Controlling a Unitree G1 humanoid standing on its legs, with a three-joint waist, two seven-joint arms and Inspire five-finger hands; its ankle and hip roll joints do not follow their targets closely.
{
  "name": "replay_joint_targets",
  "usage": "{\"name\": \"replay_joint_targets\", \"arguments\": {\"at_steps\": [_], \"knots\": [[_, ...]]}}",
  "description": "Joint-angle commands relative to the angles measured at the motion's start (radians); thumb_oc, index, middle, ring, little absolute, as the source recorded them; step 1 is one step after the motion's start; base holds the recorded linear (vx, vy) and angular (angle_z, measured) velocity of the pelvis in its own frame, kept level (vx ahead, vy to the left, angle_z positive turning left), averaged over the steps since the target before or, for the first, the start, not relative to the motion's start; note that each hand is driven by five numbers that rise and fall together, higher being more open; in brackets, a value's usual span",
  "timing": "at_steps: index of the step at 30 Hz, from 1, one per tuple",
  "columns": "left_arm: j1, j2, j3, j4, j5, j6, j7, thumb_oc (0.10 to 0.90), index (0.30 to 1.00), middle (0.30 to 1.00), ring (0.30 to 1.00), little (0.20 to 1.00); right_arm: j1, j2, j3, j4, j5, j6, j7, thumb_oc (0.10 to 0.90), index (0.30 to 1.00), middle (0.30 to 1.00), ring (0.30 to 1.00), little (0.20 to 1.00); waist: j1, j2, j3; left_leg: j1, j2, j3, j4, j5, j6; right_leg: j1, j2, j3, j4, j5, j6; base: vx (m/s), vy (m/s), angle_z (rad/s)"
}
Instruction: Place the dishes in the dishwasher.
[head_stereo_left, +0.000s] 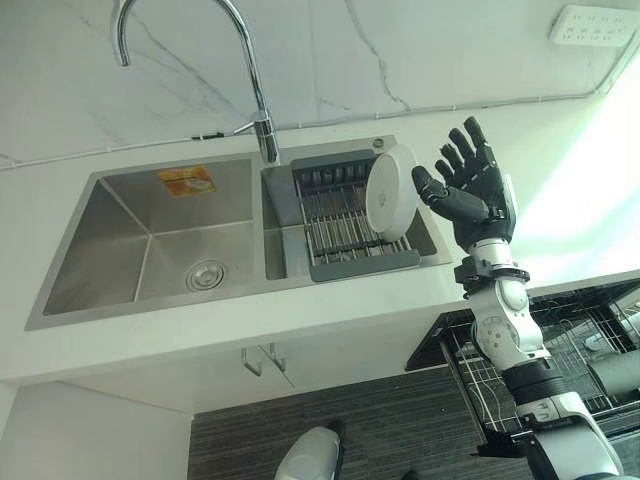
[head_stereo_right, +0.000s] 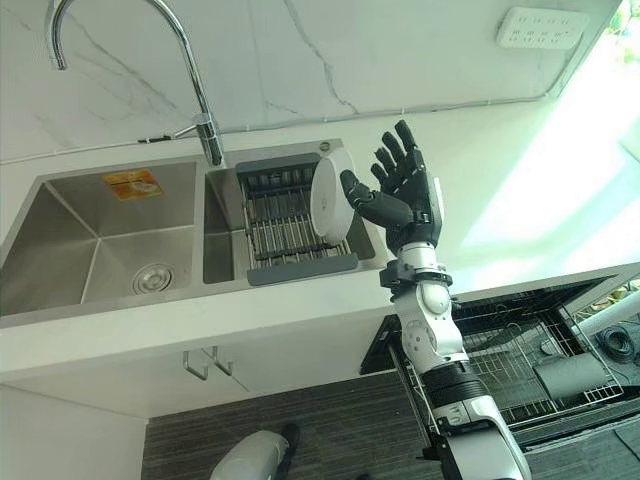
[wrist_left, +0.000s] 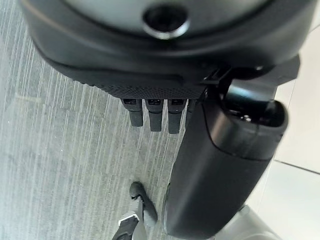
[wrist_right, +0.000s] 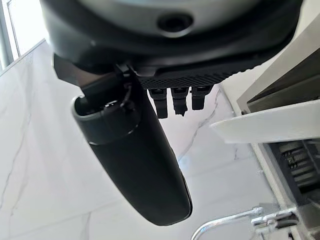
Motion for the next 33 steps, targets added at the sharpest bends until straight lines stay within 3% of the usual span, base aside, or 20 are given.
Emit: {"name": "replay_joint_targets", "arguments": {"at_steps": [1, 33], "knots": [[0.035, 0.053, -0.055, 0.024, 0.039, 0.019, -0.018, 0.8, 0.9, 0.9, 0.9, 0.9, -0.132, -0.036, -0.054, -0.018, 0.011, -0.089, 0.016, 0.8, 0.9, 0.9, 0.9, 0.9, 0.016, -0.014, -0.035, 0.018, 0.046, -0.014, -0.022, -0.109, -0.033, 0.059, -0.023, 0.013, -0.079, -0.04, 0.081, 0.01, 0.001, 0.04], [0.055, 0.065, -0.081, 0.018, 0.029, 0.0, -0.086, 0.8, 0.9, 0.9, 0.9, 0.9, -0.154, -0.022, -0.045, 0.12, 0.114, -0.041, 0.079, 0.8, 0.9, 0.9, 0.9, 0.9, 0.042, 0.002, -0.033, 0.012, 0.041, -0.025, -0.022, -0.095, -0.037, 0.082, -0.042, -0.022, -0.079, -0.04, 0.084, 0.0, 0.004, 0.03]]}}
